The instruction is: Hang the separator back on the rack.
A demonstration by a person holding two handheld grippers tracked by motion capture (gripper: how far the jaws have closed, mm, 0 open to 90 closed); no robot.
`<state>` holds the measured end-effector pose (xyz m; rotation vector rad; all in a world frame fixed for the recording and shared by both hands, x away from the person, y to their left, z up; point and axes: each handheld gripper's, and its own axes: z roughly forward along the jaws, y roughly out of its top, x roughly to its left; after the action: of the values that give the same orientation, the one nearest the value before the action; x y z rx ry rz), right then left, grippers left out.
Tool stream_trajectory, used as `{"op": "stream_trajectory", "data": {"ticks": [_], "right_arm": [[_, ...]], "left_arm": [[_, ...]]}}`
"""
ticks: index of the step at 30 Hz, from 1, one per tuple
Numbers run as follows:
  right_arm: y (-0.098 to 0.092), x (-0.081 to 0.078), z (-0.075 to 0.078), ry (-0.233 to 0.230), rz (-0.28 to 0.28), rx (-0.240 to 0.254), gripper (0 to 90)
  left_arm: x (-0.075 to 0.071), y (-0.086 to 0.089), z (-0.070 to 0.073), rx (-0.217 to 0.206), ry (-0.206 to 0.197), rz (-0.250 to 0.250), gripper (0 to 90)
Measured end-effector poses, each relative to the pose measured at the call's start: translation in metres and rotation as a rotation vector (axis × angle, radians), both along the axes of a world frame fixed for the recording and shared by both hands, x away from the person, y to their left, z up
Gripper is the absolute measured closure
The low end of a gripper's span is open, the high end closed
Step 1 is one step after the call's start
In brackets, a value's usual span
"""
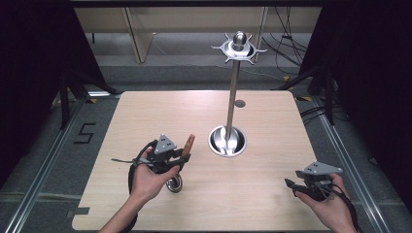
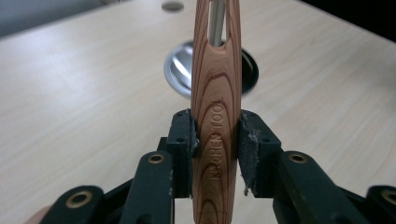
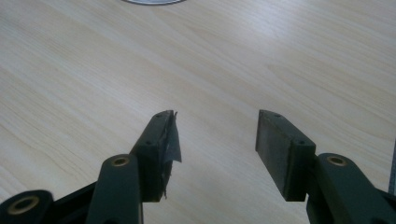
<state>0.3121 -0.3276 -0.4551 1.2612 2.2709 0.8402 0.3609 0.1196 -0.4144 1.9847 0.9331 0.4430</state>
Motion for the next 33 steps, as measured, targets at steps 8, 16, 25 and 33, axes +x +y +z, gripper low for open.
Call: {"op": "stream_trajectory", "data": {"ticks": [8,16,25,33], "right_arm": [[-0.002,0.001,-0.001,-0.029,0.010,-0.007,47.8],[-0.003,0.002,-0.002,-0.032,0.011,-0.009,47.6],[-0.004,0.002,-0.002,-0.047,0.016,-0.010,47.4],[-0.002,0.001,-0.002,-0.032,-0.007,0.012,46.9]], "left_arm": [[-0.005,-0.003,0.014,-0.093,-0.163,0.010,67.1],[-0.006,-0.008,0.024,-0.150,-0.232,0.000,67.1],[-0.005,-0.011,0.033,-0.165,-0.315,-0.012,67.1],[-0.005,-0.014,0.045,-0.196,-0.347,-0.017,67.0]]}}
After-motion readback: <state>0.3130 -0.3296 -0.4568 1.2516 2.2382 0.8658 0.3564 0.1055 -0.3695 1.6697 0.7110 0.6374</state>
